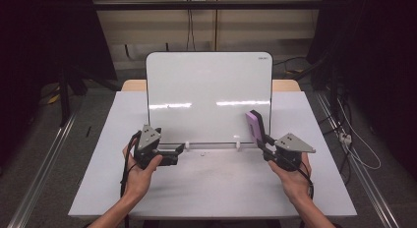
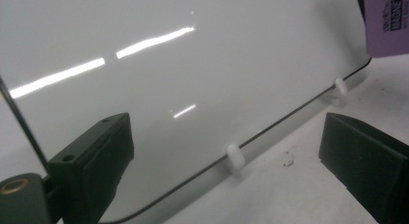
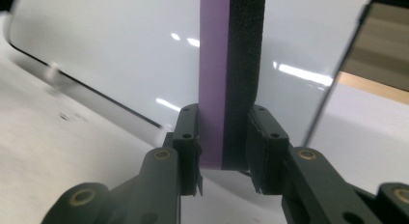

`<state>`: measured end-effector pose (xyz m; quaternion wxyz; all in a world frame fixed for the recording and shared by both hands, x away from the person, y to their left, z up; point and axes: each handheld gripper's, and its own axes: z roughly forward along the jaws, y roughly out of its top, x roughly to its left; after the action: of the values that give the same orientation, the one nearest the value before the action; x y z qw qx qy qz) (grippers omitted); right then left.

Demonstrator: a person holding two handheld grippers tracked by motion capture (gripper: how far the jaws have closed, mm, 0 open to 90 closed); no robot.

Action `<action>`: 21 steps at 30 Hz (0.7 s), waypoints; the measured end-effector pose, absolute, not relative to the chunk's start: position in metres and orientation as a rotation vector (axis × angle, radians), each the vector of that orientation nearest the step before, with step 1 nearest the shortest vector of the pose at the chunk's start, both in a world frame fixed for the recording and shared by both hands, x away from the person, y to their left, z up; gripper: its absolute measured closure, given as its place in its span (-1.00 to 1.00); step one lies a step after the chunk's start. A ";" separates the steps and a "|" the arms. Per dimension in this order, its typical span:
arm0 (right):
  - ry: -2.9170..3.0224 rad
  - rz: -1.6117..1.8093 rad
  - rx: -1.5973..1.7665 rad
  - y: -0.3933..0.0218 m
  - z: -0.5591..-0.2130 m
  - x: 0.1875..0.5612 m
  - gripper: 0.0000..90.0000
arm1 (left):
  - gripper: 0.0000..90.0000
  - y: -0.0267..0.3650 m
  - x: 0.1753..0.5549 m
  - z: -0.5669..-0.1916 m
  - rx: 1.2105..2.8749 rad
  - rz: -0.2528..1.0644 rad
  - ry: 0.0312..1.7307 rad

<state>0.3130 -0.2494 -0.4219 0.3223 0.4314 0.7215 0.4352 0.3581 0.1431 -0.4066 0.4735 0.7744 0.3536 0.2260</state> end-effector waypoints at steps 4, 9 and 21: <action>1.895 1.049 1.137 -0.257 -0.420 0.313 0.53 | -0.89 0.152 0.352 -0.414 1.903 0.540 0.884; 1.923 0.893 1.060 -0.251 -0.419 0.315 0.53 | -0.89 0.165 0.344 -0.421 1.916 0.566 0.901; 1.987 0.825 1.002 -0.234 -0.423 0.327 0.53 | -0.87 0.190 0.342 -0.431 1.824 0.592 0.966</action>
<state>0.3271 -0.2337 -0.4233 0.3749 0.3913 0.7762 0.3221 0.3418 0.1899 -0.4309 0.4767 0.7467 0.3954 0.2425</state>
